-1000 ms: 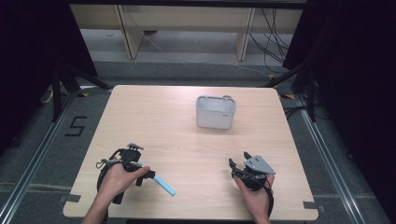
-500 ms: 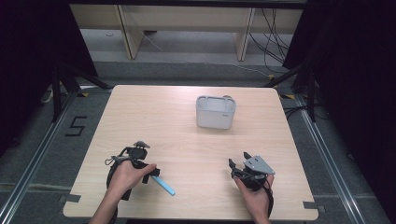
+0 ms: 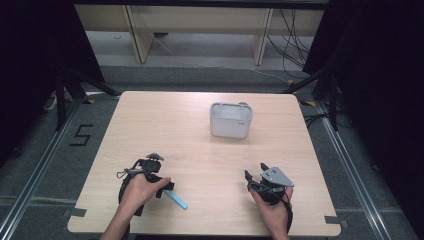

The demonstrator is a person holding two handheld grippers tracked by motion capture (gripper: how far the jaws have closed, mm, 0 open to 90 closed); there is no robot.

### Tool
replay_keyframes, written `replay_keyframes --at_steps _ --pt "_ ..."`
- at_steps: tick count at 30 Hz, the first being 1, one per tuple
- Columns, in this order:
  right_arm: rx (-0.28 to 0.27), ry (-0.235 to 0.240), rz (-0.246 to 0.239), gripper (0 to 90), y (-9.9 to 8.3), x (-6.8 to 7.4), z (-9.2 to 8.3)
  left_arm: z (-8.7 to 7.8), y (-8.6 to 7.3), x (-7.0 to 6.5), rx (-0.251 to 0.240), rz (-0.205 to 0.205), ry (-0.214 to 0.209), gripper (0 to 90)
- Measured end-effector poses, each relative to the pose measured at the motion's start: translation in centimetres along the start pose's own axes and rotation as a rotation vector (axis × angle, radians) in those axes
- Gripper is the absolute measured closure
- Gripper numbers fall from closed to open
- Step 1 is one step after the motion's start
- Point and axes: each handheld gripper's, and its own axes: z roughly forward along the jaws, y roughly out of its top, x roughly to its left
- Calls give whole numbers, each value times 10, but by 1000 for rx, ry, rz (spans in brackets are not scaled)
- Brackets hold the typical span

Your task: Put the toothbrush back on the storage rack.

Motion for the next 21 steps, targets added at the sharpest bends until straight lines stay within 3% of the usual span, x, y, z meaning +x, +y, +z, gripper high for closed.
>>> replay_keyframes --at_steps 7,18,21 --pt "-6 7 -14 363 0 -2 1 4 0 -4 0 -4 6 185" --pt "-7 2 -12 363 0 -1 1 4 -2 -7 14 42 33 252" --pt "-2 3 -12 362 0 -1 0 5 -4 -7 -11 62 42 293"
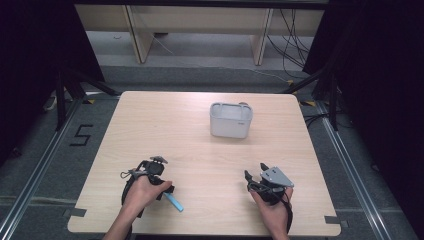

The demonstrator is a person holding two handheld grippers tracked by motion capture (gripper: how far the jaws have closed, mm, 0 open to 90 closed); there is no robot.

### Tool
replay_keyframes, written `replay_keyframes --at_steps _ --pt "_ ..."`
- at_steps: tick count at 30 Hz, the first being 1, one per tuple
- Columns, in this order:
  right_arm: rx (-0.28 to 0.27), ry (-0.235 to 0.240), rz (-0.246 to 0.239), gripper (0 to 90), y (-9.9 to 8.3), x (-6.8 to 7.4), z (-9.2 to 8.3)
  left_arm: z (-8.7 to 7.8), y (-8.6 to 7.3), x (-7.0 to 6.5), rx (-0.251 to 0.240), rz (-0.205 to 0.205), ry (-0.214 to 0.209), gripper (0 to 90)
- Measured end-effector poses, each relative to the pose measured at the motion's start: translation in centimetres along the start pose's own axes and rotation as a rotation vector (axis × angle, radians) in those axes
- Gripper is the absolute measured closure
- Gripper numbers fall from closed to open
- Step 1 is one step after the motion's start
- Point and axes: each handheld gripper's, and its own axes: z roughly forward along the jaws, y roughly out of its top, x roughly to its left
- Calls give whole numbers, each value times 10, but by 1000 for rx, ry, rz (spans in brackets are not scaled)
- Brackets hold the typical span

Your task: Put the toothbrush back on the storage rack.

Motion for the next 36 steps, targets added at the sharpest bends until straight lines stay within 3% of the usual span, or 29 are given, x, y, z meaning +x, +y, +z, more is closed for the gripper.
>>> replay_keyframes --at_steps 2,4,12,17,22,23,24,29,36 --pt "-6 -2 1 363 0 0 0 -3 1 0 29 8 -3 321" --pt "-3 0 -3 363 0 0 0 -2 -1 0 4 11 0 346" --pt "-5 -2 -11 363 0 0 1 -5 0 2 30 47 -5 466" --pt "0 1 -3 362 0 0 0 -6 -1 2 22 77 0 539" --pt "-8 -3 -9 363 0 0 1 -7 -1 3 18 125 5 613" --pt "-7 -3 -9 362 0 0 1 -9 1 5 43 168 16 623" --pt "0 0 -4 363 0 0 0 -8 1 6 36 180 18 633" --pt "-5 -1 -2 363 0 0 0 -8 0 7 33 200 28 687" --pt "1 1 -6 362 0 0 1 -8 3 11 19 273 32 727"
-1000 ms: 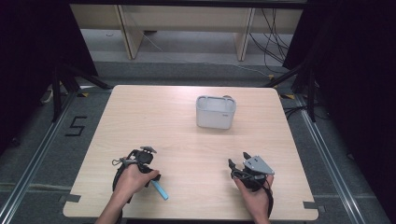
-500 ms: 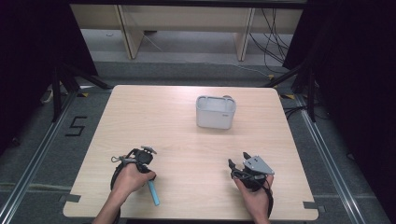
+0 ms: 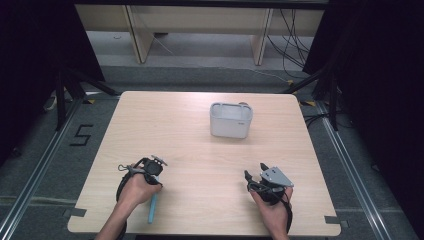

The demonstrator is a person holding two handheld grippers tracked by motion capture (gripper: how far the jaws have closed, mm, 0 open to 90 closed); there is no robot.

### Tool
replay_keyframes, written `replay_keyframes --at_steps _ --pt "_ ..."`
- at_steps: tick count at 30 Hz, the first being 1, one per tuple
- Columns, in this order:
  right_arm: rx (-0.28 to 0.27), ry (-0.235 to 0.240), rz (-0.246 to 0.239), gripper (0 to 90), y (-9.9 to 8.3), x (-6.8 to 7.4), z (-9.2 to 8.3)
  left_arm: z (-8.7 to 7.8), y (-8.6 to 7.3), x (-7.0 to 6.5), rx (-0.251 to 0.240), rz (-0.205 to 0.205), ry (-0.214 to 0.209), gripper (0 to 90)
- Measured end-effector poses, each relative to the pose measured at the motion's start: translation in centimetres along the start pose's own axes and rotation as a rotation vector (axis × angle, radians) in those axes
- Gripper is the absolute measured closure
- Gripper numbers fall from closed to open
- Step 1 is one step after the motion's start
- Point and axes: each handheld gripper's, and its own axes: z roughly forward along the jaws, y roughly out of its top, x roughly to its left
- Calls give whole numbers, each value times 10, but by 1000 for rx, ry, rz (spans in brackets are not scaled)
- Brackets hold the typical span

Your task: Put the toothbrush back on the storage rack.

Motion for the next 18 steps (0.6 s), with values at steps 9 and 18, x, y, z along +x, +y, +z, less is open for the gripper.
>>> replay_keyframes --at_steps 9,18 --pt "-1 0 4 362 0 0 0 -1 3 4 0 29 -8 756" --pt "-1 1 4 362 0 0 0 -9 -2 6 -6 -42 -5 605"
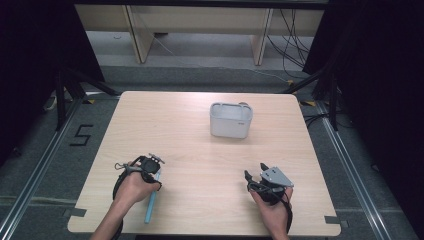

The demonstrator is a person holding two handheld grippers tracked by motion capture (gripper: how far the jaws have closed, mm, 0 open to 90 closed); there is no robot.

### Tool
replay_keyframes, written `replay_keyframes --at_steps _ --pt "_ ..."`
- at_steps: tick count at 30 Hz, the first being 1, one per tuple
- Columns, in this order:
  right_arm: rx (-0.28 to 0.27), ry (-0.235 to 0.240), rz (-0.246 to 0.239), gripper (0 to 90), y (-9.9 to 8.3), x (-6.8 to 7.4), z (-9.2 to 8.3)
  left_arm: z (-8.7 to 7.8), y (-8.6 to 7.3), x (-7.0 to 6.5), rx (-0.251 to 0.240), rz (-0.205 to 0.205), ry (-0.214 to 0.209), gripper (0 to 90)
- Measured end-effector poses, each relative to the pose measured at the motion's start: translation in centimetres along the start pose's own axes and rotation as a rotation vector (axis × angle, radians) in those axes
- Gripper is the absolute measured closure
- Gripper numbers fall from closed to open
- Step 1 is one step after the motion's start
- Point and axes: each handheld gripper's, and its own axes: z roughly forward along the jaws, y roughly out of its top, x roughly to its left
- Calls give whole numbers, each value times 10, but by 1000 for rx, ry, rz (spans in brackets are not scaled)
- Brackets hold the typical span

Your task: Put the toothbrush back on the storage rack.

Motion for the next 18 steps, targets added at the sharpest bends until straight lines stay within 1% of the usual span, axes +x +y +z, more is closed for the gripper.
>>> replay_keyframes --at_steps 1,3,5,6,7,8,10,11,13,15,18 --pt "1 -1 -2 362 0 0 0 0 -1 -1 7 -12 -3 593" --pt "-2 -2 -2 362 0 0 0 0 -1 -2 17 -7 -9 584" --pt "0 -2 -2 362 0 0 0 0 -2 -6 45 -38 -23 577" --pt "-1 -2 -2 362 0 0 0 2 -3 -6 46 -38 -26 578" --pt "0 -2 -2 363 0 0 0 4 -4 -8 37 -74 -30 579" --pt "-5 -3 -1 362 0 0 0 5 -4 -7 46 -58 -24 586" --pt "-5 -3 -1 362 0 0 0 6 -5 -9 67 -75 -29 597" --pt "-5 -3 -1 362 0 0 0 6 -5 -8 83 -68 -29 606" --pt "0 -1 -3 363 0 0 0 7 -5 -9 94 -67 -33 621" --pt "0 -1 -3 362 0 0 0 6 -4 -9 114 -55 -25 646" --pt "0 -1 -3 362 0 0 0 7 -4 -10 115 -48 -15 665"
